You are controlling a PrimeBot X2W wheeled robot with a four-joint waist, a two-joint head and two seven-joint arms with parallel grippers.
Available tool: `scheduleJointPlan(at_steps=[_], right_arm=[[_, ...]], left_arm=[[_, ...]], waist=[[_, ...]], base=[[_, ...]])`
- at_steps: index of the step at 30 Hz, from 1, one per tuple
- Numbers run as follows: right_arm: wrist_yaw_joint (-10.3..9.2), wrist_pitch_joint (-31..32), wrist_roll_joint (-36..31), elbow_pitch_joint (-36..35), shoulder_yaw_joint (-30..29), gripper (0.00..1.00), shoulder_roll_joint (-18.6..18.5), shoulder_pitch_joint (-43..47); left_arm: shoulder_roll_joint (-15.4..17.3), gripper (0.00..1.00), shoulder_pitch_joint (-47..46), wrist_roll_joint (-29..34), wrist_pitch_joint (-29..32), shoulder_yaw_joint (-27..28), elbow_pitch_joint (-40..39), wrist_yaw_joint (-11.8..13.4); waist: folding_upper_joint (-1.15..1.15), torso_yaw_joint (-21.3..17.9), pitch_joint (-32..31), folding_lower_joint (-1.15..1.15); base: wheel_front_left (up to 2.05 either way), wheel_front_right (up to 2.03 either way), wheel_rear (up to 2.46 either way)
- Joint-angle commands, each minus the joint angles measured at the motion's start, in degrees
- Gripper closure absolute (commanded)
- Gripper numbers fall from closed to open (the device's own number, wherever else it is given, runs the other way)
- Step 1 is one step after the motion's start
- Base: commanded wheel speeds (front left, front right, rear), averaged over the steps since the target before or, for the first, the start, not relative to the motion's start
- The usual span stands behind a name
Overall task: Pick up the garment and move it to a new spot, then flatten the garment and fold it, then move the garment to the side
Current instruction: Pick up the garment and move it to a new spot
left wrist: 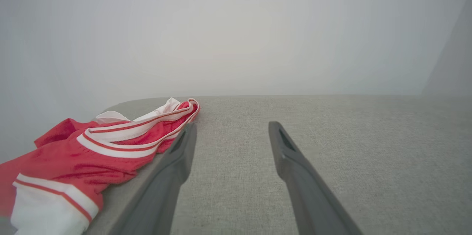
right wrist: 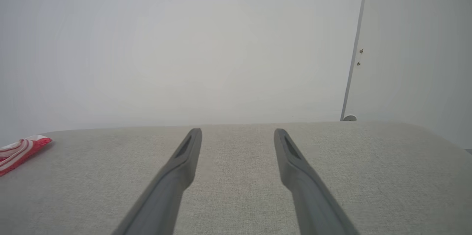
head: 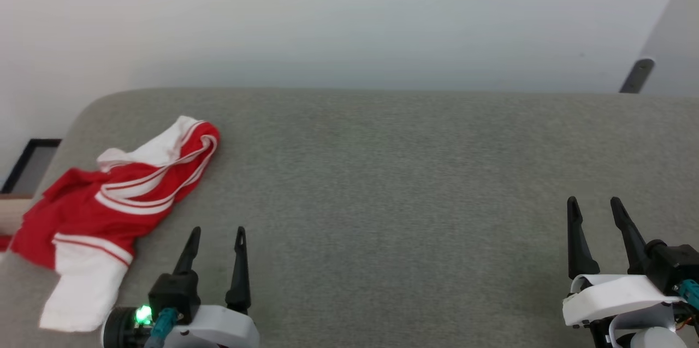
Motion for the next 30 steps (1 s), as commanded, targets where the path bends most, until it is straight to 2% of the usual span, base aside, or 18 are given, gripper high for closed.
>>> scheduleJointPlan(at_steps=[1,6,19,30], right_arm=[[0.04,-0.05,0.36,-0.19,0.39,0.0,0.16,0.27],[0.04,-0.05,0.6,-0.2,1.19,0.0,0.25,0.62],[0.04,-0.05,1.93,0.39,4.98,0.0,0.42,2.49],[0.03,-0.05,4.11,3.94,16.76,0.0,-0.72,-6.26]], left_arm=[[-0.08,0.0,-0.01,0.3,-0.03,0.11,0.06,-0.13],[-0.26,0.0,0.63,0.2,-0.03,0.46,0.2,-0.2],[-0.52,0.0,2.59,-0.19,-0.03,0.83,0.71,-0.03],[-0.69,0.0,6.17,-4.92,-0.03,5.26,-5.3,4.41]], waist=[[0.0,2.61,-0.36,0.0],[0.0,7.64,-0.84,0.0],[0.0,24.56,-2.31,0.0],[0.0,27.49,2.34,0.0]], base=[[0.0,0.0,0.0],[0.0,0.0,0.0],[0.0,0.0,0.0],[0.0,0.0,0.0]])
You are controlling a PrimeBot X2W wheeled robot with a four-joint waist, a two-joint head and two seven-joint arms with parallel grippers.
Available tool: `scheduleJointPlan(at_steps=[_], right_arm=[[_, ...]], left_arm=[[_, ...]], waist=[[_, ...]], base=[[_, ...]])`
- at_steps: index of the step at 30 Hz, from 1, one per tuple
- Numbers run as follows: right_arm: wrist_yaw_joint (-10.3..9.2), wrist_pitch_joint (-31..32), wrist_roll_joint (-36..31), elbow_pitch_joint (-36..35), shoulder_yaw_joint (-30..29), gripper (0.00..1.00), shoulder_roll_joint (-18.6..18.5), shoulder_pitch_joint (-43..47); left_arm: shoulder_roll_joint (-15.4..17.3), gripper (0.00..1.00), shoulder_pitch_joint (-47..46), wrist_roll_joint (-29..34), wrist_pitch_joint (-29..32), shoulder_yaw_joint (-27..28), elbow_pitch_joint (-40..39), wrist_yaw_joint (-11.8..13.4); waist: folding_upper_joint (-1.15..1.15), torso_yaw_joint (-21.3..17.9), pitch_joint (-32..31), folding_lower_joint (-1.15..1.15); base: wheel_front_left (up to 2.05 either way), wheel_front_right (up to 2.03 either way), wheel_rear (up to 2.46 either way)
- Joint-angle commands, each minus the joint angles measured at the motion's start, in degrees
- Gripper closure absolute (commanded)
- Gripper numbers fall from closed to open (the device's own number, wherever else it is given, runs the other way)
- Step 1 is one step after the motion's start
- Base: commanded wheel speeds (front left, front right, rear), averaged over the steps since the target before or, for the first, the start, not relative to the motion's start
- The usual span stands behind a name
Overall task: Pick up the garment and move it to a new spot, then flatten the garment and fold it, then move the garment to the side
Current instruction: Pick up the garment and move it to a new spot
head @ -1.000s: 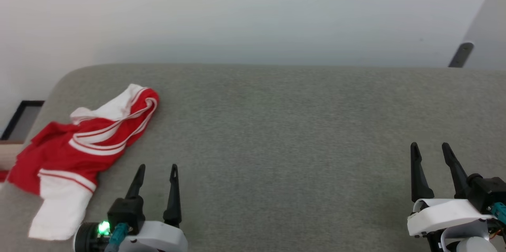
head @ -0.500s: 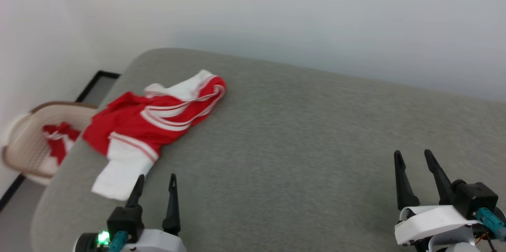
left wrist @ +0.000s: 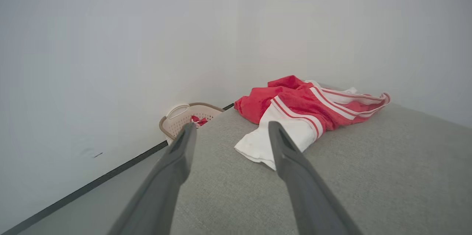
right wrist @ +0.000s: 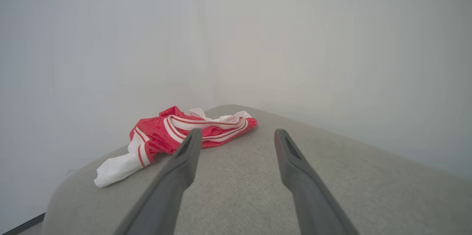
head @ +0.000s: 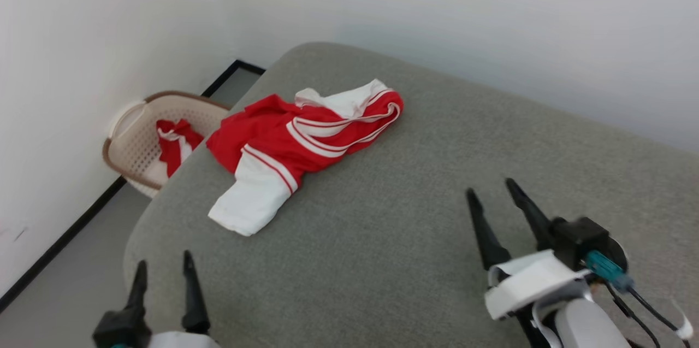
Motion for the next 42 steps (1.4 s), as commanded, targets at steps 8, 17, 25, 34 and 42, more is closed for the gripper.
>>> scheduleJointPlan(at_steps=[8,17,25,34,42], right_arm=[[0.0,-0.05,2.86,2.04,4.95,0.0,-1.42,-3.5],[0.0,-0.05,3.01,-0.16,3.28,0.0,-2.44,-0.04],[0.0,-0.04,1.1,-3.28,4.85,0.0,-2.53,-1.81],[0.0,-0.04,1.48,-5.4,4.55,0.0,-1.62,-4.76],[0.0,-0.04,1.76,-5.43,5.89,0.0,-0.02,-4.46]], left_arm=[[-0.11,0.0,3.06,-3.71,-0.03,-1.57,-3.2,2.63],[-0.07,0.0,-2.11,-1.89,-0.03,-4.75,0.75,-2.6],[5.11,0.0,-17.66,1.73,-0.03,-3.23,9.63,-7.21],[15.0,0.0,-34.67,0.16,2.68,-1.69,27.9,-10.48],[21.9,0.0,-42.84,-8.93,21.93,-2.74,44.56,-11.52]], waist=[[0.0,1.81,3.07,0.0],[0.0,0.61,3.15,0.0],[0.0,-11.71,9.88,0.0],[0.0,-24.78,15.54,0.0],[0.0,-31.95,14.58,0.0]], base=[[0.0,0.0,0.0],[0.0,0.0,0.0],[0.0,0.0,0.0],[0.0,0.0,0.0],[0.0,0.0,0.0]])
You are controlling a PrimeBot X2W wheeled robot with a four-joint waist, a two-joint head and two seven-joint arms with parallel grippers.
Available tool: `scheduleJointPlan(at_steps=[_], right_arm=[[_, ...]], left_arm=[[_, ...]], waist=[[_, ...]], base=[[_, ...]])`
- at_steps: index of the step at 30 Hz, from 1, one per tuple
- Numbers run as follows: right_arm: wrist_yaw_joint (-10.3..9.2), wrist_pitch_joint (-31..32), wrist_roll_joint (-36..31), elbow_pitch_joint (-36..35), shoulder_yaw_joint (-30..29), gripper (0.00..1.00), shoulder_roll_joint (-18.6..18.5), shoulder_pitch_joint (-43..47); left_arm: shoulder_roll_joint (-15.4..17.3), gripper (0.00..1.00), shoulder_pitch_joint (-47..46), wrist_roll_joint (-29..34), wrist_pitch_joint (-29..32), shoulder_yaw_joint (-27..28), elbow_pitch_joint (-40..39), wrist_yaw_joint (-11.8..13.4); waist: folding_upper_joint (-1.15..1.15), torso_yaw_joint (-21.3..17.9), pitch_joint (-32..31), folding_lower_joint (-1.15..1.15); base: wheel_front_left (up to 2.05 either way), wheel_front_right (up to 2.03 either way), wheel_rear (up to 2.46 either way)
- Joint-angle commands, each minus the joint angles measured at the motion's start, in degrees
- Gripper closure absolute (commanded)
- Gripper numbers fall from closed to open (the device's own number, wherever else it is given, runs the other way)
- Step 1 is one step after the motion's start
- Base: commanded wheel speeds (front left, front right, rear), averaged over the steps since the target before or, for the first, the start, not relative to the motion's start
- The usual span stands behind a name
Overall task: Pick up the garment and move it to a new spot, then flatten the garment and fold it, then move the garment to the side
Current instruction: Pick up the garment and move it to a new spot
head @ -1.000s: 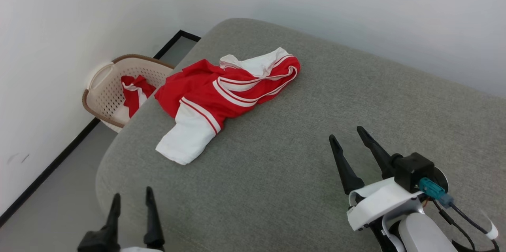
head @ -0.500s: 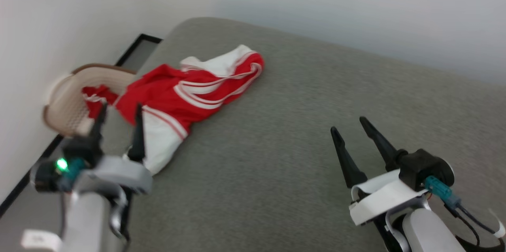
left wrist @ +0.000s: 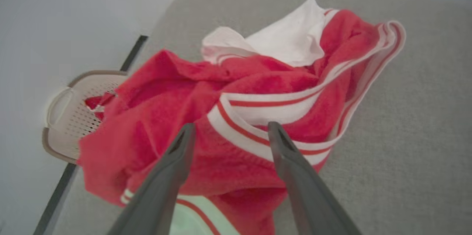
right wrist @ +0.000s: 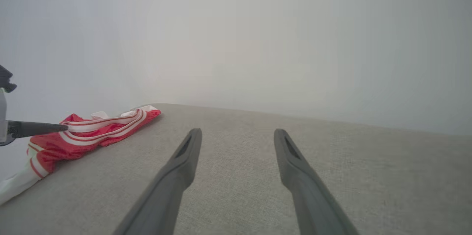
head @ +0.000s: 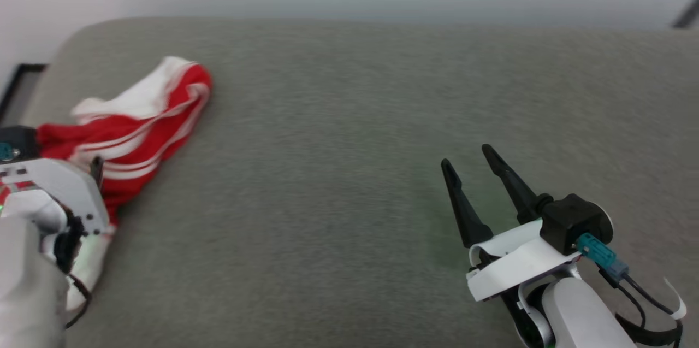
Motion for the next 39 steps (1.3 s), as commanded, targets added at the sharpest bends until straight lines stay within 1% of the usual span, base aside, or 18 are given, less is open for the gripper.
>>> scheduleJointPlan(at_steps=[1,4,9,12,15,16,17,18,19,20,23,27,32,34,35,39], right_arm=[[0.0,-0.04,0.32,-0.07,0.37,0.0,0.34,-0.37],[0.0,-0.04,0.44,-0.39,0.64,0.0,0.62,-0.27],[0.0,-0.04,-0.04,-1.25,0.71,0.0,0.79,-1.45],[0.0,-0.04,-0.21,-1.66,0.8,0.0,0.81,-2.05],[0.0,-0.04,-0.28,-2.0,1.09,0.0,0.84,-2.55],[0.0,-0.04,-0.31,-2.16,1.2,0.0,0.87,-2.58],[0.0,-0.04,-0.24,-2.4,1.48,0.0,0.9,-2.6],[0.0,-0.04,-0.14,-2.53,1.65,0.0,0.92,-2.54],[0.0,-0.04,-0.07,-2.65,1.7,0.0,0.93,-2.43],[0.0,-0.04,-0.06,-2.75,1.82,0.0,0.95,-2.29],[0.0,-0.04,-0.16,-2.89,2.0,0.0,0.96,-2.04],[0.0,-0.04,0.11,-2.58,1.78,0.0,0.78,-1.94],[0.0,-0.04,0.83,-1.83,1.0,0.0,0.77,-0.17],[0.0,-0.04,0.93,-1.63,0.75,0.0,0.8,0.2],[0.0,-0.04,0.93,-1.63,0.75,0.0,0.8,0.2],[0.0,-0.04,1.27,-1.84,0.15,0.0,0.83,1.32]], left_arm=[[0.74,0.0,-0.74,-1.45,2.51,-0.99,1.0,-0.18],[4.13,0.0,-1.47,-5.13,7.3,-1.72,2.97,-0.15],[7.1,0.0,-2.57,-9.57,13.78,-2.09,6.01,-0.17],[7.55,0.0,-3.1,-10.84,17.72,-2.99,8.13,-0.17],[6.62,0.0,-2.69,-12.72,20.54,-3.88,9.56,-0.18],[6.34,0.09,-2.54,-13.3,21.31,-4.43,9.63,-0.2],[5.92,0.54,-2.2,-13.9,21.85,-5.03,9.49,-0.29],[5.54,0.72,-1.88,-14.55,22.16,-5.5,9.3,-0.34],[5.16,0.72,-1.6,-15.39,22.18,-5.76,9.13,-0.44],[4.84,1.0,-1.34,-16.16,21.91,-5.97,8.9,-0.45],[5.02,1.0,-1.16,-17.58,19.62,-6.17,8.29,-0.52],[7.37,1.0,-2.17,-16.73,12.44,-6.65,7.25,-0.47],[8.65,1.0,-4.68,-17.4,5.16,-6.59,6.35,-0.19],[7.92,1.0,-5.66,-17.79,3.1,-6.94,5.57,-0.18],[7.92,1.0,-5.66,-17.79,3.1,-6.94,5.57,-0.18],[5.12,1.0,-7.15,-18.71,0.14,-9.63,0.82,-0.19]], waist=[[0.0,-9.31,3.97,0.0],[0.0,-11.28,4.21,0.0],[0.0,-13.54,6.8,0.0],[0.0,-14.54,8.33,0.0],[0.0,-15.29,9.1,0.0],[0.0,-15.42,9.12,0.0],[0.0,-15.49,9.07,0.0],[0.0,-15.47,8.99,0.0],[0.0,-15.32,8.75,0.0],[0.0,-15.13,8.47,0.0],[0.0,-14.37,7.48,0.0],[0.0,-13.02,5.34,0.0],[0.0,-11.39,1.74,0.0],[0.0,-11.04,0.5,0.0],[0.0,-11.04,0.5,0.0],[0.0,-11.13,-0.83,0.0]], base=[[0.0,0.0,0.0],[0.0,0.0,0.0],[0.0,0.0,0.0],[0.0,0.0,0.0],[0.0,0.0,0.0],[0.0,0.0,0.0],[0.0,0.0,0.0],[0.0,0.0,0.0],[0.0,0.0,0.0],[0.0,0.0,0.0],[0.0,0.0,0.0],[0.0,0.0,0.0],[0.0,0.0,0.0],[0.0,0.0,0.0],[0.0,0.0,0.0],[0.0,0.0,0.0]])
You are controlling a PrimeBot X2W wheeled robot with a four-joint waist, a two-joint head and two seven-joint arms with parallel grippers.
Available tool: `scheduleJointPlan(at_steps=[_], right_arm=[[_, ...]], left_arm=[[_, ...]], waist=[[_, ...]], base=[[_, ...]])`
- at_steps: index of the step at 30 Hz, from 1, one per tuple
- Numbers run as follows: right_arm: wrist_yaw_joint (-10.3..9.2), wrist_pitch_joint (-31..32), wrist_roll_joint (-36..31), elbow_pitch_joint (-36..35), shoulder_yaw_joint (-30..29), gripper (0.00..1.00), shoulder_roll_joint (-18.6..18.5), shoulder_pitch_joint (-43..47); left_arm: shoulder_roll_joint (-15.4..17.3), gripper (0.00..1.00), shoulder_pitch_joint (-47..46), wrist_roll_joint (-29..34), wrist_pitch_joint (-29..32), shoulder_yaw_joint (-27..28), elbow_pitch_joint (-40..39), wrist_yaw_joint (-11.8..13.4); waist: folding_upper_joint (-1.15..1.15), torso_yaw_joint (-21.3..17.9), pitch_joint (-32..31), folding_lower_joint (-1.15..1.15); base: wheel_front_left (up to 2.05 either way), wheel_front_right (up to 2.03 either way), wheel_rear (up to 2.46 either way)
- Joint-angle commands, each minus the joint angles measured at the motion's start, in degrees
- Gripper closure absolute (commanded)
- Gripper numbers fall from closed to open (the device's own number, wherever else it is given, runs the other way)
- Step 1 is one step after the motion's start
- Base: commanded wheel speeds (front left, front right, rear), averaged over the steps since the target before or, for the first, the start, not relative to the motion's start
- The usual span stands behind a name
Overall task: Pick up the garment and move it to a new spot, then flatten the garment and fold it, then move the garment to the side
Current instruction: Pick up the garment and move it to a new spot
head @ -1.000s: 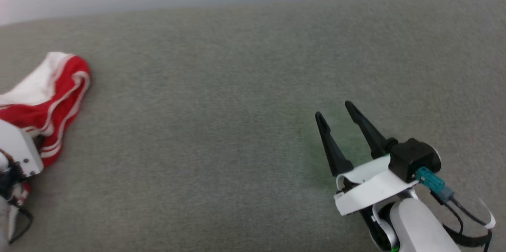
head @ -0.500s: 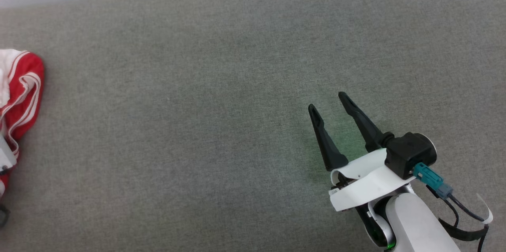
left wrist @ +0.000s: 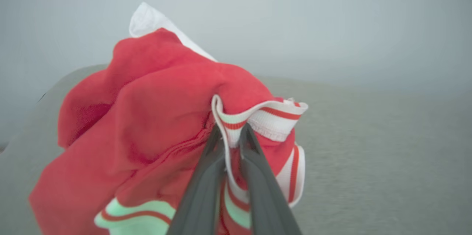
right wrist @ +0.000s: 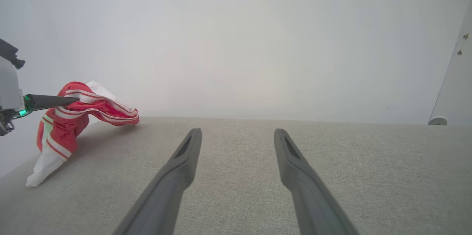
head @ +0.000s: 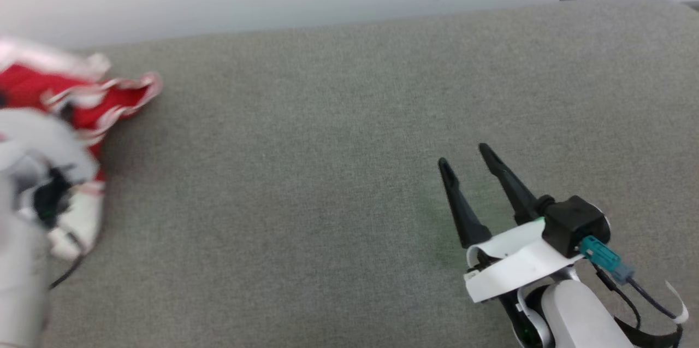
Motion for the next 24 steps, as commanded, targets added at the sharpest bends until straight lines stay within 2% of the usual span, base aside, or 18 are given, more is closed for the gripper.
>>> scheduleJointPlan(at_steps=[1,7,12,15,20,24], right_arm=[[0.0,-0.04,0.31,-0.14,-0.55,0.0,-0.01,1.02],[0.0,-0.04,1.26,-0.97,-2.91,0.0,0.16,2.53],[0.0,-0.04,2.73,-2.02,-4.68,0.0,0.24,3.36],[0.0,-0.04,4.16,-2.96,-5.77,0.0,0.26,3.33],[0.0,-0.04,6.07,-3.82,-8.35,0.0,0.26,3.83],[0.01,-0.03,7.16,-4.19,-9.27,0.0,0.29,3.62]], left_arm=[[-0.75,1.0,-0.63,-0.53,-0.29,-0.9,-1.42,-0.12],[-2.79,1.0,0.65,-4.89,2.33,-9.73,-15.81,-0.12],[-3.13,1.0,0.6,-8.04,6.62,-17.42,-27.42,-0.12],[-3.15,1.0,-0.57,-11.99,10.25,-21.67,-33.26,-0.12],[-4.23,1.0,-2.59,-16.62,13.99,-27.43,-36.58,-0.13],[-3.82,1.0,-3.28,-18.86,15.63,-31.45,-34.23,-0.12]], waist=[[0.0,0.44,-1.27,0.0],[0.0,-1.97,-1.58,0.0],[0.0,-5.85,-0.98,0.0],[0.0,-8.68,-0.05,0.0],[0.0,-13.05,1.12,0.0],[0.0,-16.65,2.3,0.0]], base=[[0.0,0.0,0.0],[0.0,0.0,0.0],[0.0,0.0,0.0],[0.0,0.0,0.0],[0.0,0.0,0.0],[0.0,0.0,0.0]])
